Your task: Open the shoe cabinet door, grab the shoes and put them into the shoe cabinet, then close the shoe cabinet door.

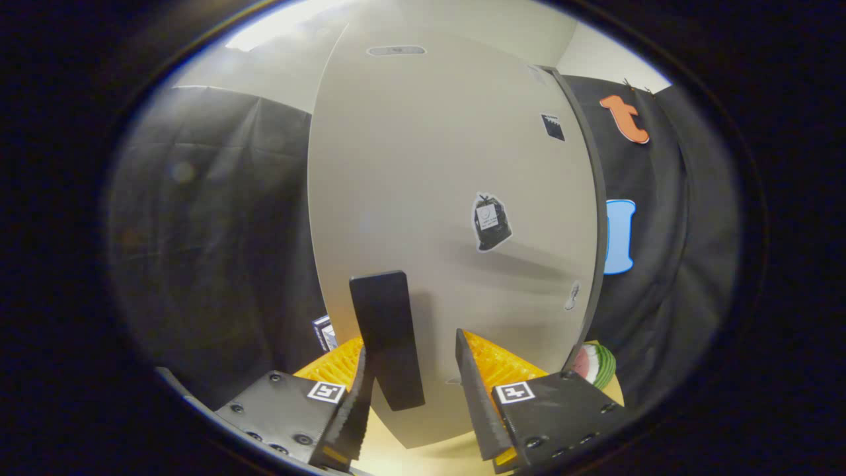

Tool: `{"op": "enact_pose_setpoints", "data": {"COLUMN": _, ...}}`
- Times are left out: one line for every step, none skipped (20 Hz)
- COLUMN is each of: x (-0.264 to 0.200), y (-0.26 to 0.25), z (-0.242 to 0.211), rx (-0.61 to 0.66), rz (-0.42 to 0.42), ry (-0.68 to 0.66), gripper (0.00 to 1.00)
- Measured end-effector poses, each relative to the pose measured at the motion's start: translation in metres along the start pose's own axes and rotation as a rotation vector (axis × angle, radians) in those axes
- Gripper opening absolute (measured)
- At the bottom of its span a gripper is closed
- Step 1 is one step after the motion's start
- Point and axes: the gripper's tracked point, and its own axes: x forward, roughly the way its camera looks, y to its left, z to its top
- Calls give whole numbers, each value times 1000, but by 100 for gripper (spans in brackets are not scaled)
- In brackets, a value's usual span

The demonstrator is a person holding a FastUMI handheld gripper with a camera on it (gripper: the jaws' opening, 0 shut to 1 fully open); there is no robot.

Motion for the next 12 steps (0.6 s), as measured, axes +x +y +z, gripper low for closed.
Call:
{"op": "enact_pose_setpoints", "data": {"x": 6, "y": 4, "z": 0, "rx": -3, "rz": -8, "ry": -2, "gripper": 67}}
{"op": "enact_pose_setpoints", "data": {"x": 12, "y": 6, "z": 1, "rx": -11, "rz": -17, "ry": -5, "gripper": 67}}
{"op": "enact_pose_setpoints", "data": {"x": 19, "y": 8, "z": 2, "rx": -22, "rz": -27, "ry": -9, "gripper": 67}}
{"op": "enact_pose_setpoints", "data": {"x": 24, "y": 11, "z": 3, "rx": -31, "rz": -36, "ry": -14, "gripper": 67}}
{"op": "enact_pose_setpoints", "data": {"x": 28, "y": 15, "z": 2, "rx": -36, "rz": -46, "ry": -18, "gripper": 67}}
{"op": "enact_pose_setpoints", "data": {"x": 33, "y": 18, "z": 2, "rx": -35, "rz": -54, "ry": -19, "gripper": 67}}
{"op": "enact_pose_setpoints", "data": {"x": 39, "y": 21, "z": 1, "rx": -32, "rz": -58, "ry": -18, "gripper": 67}}
{"op": "enact_pose_setpoints", "data": {"x": 46, "y": 23, "z": 2, "rx": -28, "rz": -61, "ry": -20, "gripper": 67}}
{"op": "enact_pose_setpoints", "data": {"x": 52, "y": 23, "z": 2, "rx": -24, "rz": -63, "ry": -21, "gripper": 67}}
{"op": "enact_pose_setpoints", "data": {"x": 58, "y": 24, "z": 3, "rx": -23, "rz": -65, "ry": -24, "gripper": 67}}
{"op": "enact_pose_setpoints", "data": {"x": 62, "y": 26, "z": 2, "rx": -23, "rz": -67, "ry": -26, "gripper": 67}}
{"op": "enact_pose_setpoints", "data": {"x": 67, "y": 28, "z": 4, "rx": -24, "rz": -69, "ry": -29, "gripper": 67}}
